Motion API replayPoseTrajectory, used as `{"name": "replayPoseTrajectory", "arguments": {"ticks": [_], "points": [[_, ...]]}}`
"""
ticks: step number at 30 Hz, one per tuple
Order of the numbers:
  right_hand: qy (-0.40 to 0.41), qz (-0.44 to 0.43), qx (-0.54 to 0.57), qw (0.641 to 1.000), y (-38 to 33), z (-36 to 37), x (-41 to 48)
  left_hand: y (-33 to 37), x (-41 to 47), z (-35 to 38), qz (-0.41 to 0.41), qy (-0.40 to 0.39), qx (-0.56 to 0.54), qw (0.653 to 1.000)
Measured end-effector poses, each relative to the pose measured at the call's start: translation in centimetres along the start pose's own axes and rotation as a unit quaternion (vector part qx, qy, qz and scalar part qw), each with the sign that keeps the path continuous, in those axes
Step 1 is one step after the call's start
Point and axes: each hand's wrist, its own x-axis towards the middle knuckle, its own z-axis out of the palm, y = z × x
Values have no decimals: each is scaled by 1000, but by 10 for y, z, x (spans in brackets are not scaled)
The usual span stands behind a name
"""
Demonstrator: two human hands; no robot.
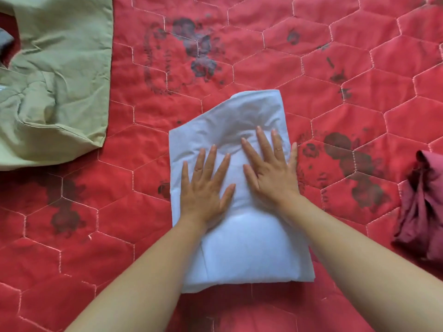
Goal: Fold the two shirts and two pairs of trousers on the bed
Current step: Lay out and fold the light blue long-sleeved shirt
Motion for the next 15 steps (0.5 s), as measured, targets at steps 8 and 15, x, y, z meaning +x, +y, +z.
{"name": "replayPoseTrajectory", "arguments": {"ticks": [8, 15], "points": [[5, -21, 11, 1000, 5, 0, -1, -3, 1, 3, 13, -7, 19, 1000], [51, -99, 80, 991, -7, -29, -90, 5, -61, -42, 50, -15, 33, 998]]}}
